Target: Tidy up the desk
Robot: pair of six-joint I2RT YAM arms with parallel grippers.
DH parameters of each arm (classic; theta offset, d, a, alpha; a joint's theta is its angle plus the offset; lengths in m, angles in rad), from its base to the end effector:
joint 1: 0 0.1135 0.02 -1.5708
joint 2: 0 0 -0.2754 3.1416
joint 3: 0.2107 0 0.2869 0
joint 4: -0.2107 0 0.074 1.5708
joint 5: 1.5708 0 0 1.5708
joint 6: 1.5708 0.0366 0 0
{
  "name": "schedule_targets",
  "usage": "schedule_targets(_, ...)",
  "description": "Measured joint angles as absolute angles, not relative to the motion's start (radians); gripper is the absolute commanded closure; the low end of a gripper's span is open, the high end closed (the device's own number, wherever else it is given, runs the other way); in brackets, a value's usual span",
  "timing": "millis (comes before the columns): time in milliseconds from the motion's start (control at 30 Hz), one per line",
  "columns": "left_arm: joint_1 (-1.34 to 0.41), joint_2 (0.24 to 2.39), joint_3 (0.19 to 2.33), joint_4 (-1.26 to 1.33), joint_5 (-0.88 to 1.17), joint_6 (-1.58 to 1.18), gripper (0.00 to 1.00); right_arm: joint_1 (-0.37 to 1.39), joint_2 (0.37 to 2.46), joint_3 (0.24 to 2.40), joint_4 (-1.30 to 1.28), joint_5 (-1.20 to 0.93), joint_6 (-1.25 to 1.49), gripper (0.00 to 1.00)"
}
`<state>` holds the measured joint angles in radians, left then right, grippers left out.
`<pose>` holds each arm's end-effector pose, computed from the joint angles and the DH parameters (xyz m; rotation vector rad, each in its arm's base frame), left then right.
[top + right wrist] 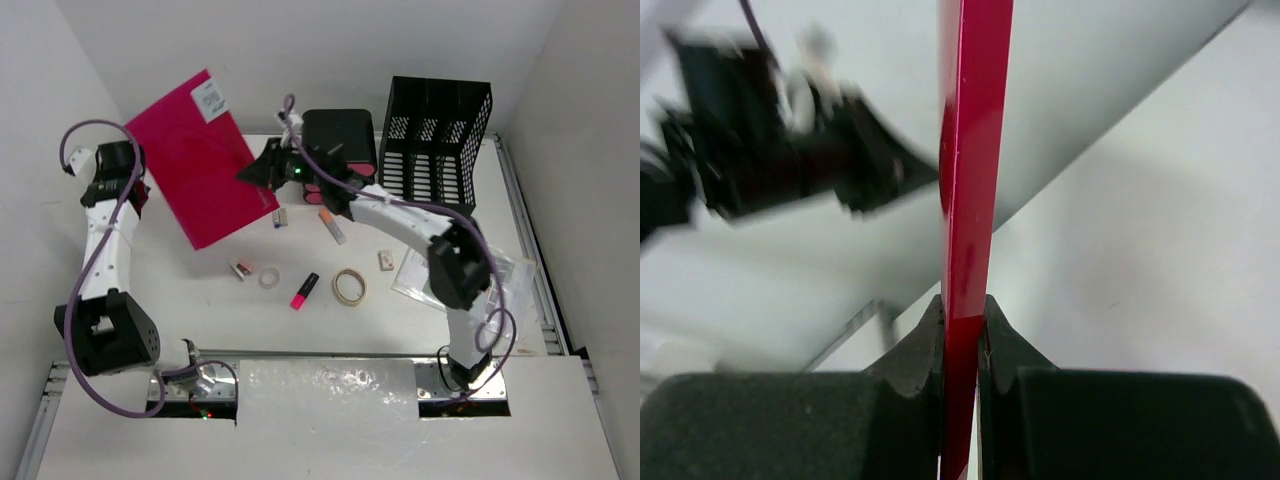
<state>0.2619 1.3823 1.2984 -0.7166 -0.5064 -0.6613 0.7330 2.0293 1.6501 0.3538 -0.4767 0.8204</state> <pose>0.3111 0.1018 0.3442 -1.2226 1.9238 0.3926 0.3835 0.3679 0.3096 -0.3452 1.8059 1.5326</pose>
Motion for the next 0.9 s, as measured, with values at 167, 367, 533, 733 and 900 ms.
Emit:
schedule_targets(167,0.261,1.319,1.116,-0.66,-0.396,-0.644,0.92,0.654,1.758,1.497,0.305,-0.315,0.639,1.0)
schedule_targets(367,0.237,1.311,1.025,-0.608,-0.331,-0.632,0.92,0.551,1.453,1.293,0.258,-0.044,0.422,1.0)
schedule_targets(533,0.209,1.31,0.99,-0.564,-0.3,-0.628,0.92,0.554,1.23,1.124,0.246,0.21,0.268,1.0)
schedule_targets(733,0.176,1.311,0.974,-0.535,-0.281,-0.624,0.92,0.554,1.057,0.963,0.295,0.512,0.121,1.0)
schedule_targets(900,0.154,1.313,0.957,-0.521,-0.271,-0.613,0.92,0.551,1.056,0.902,0.39,0.654,-0.015,1.0)
